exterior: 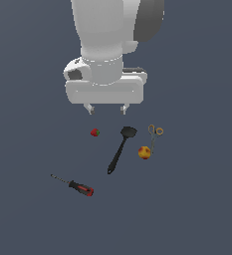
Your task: Pick up a designated object from a clutter of objects.
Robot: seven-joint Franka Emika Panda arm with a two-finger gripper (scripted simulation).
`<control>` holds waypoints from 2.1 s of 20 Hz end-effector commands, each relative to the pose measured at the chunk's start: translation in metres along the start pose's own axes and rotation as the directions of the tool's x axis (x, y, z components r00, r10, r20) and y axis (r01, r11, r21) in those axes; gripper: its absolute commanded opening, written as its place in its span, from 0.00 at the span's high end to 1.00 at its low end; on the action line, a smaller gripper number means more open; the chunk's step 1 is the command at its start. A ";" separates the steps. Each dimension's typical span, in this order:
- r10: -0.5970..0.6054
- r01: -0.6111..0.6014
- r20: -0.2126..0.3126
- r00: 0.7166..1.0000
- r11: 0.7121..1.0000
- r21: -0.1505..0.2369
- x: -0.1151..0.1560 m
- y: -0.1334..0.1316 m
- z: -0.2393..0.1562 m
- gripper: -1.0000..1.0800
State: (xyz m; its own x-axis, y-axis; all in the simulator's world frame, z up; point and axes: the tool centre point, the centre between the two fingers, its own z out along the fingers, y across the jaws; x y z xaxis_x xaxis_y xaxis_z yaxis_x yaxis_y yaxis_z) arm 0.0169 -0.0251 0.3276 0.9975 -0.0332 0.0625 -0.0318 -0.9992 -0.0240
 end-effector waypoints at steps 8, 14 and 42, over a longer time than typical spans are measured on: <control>0.031 -0.030 -0.020 0.999 0.999 0.021 0.006 0.009 -0.012 0.04; 0.035 -0.034 -0.023 0.999 0.999 0.024 0.007 0.010 -0.013 0.04; 0.065 -0.064 0.055 0.996 0.998 -0.029 -0.025 -0.149 0.229 0.04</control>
State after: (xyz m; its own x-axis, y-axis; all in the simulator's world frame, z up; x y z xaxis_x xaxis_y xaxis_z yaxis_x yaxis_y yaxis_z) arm 0.0142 0.1230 0.1108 0.9954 -0.0951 0.0075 -0.0951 -0.9955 0.0009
